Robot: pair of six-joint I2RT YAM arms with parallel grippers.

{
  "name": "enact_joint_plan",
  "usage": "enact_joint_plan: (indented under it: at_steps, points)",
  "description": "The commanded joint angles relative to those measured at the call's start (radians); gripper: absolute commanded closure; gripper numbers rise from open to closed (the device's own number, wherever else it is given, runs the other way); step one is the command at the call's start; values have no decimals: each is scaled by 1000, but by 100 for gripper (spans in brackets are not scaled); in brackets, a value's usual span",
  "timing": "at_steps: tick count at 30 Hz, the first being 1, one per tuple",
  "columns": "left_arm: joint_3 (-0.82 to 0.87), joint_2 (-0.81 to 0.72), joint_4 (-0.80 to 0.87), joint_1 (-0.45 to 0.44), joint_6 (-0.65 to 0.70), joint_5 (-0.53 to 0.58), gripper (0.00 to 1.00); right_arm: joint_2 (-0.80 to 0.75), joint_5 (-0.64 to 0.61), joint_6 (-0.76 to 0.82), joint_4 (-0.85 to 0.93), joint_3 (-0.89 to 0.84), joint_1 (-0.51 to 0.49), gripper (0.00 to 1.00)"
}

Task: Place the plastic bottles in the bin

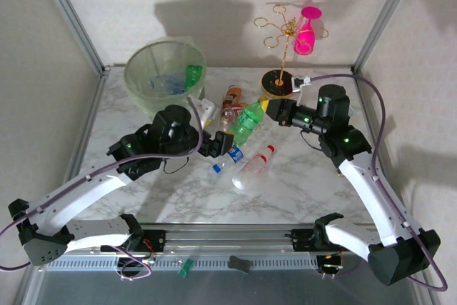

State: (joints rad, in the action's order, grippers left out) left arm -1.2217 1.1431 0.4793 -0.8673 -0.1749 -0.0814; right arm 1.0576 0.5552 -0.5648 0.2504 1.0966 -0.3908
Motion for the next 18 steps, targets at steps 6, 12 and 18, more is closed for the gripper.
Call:
enact_joint_plan:
  at_steps: [6,12,18]
  points:
    - [-29,78,3,-33,25,-42,10,14,48,45,-17,26,-96,92]
    - [-9,89,-37,-35,2,-130,18,4,38,48,-32,25,-125,91]
    - [-18,95,-49,-36,0,-167,30,8,50,51,-36,24,-129,90]
